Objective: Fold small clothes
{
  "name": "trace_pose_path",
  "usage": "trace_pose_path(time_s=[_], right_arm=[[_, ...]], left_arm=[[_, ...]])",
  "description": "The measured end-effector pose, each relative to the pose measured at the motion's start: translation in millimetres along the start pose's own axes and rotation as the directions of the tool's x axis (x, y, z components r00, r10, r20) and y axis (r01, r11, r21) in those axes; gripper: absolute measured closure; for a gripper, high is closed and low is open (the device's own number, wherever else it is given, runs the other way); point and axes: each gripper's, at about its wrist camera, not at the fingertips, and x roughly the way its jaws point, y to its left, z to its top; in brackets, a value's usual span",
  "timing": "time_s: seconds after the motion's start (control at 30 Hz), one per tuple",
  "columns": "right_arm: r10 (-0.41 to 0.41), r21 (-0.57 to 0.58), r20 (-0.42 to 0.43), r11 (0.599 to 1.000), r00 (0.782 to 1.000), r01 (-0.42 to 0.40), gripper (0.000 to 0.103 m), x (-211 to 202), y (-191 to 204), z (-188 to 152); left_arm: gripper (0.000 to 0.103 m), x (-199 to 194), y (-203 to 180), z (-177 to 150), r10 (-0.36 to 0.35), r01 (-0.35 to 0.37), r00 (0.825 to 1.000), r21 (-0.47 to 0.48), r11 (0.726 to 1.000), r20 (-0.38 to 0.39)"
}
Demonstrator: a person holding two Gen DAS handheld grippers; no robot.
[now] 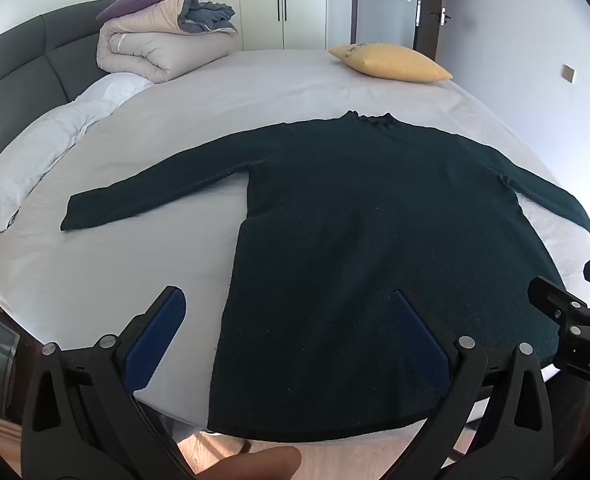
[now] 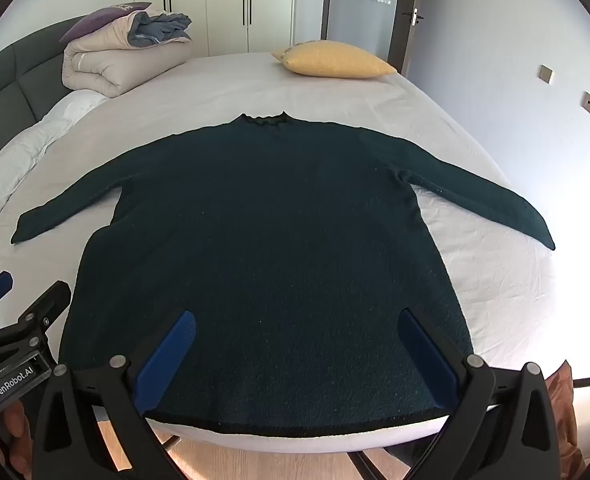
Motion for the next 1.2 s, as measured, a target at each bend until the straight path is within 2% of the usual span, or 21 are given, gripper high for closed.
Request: trace_pose_path(time_s=[1.2], right_arm=[[0.001, 0.001, -0.01, 1.0, 1.0, -0.001, 0.0, 1.4, 1.7, -5.6]], left_arm=[[0.0, -0.5, -1.9, -1.2, 0.008, -0.008, 1.0, 0.007, 1.0, -0.002]])
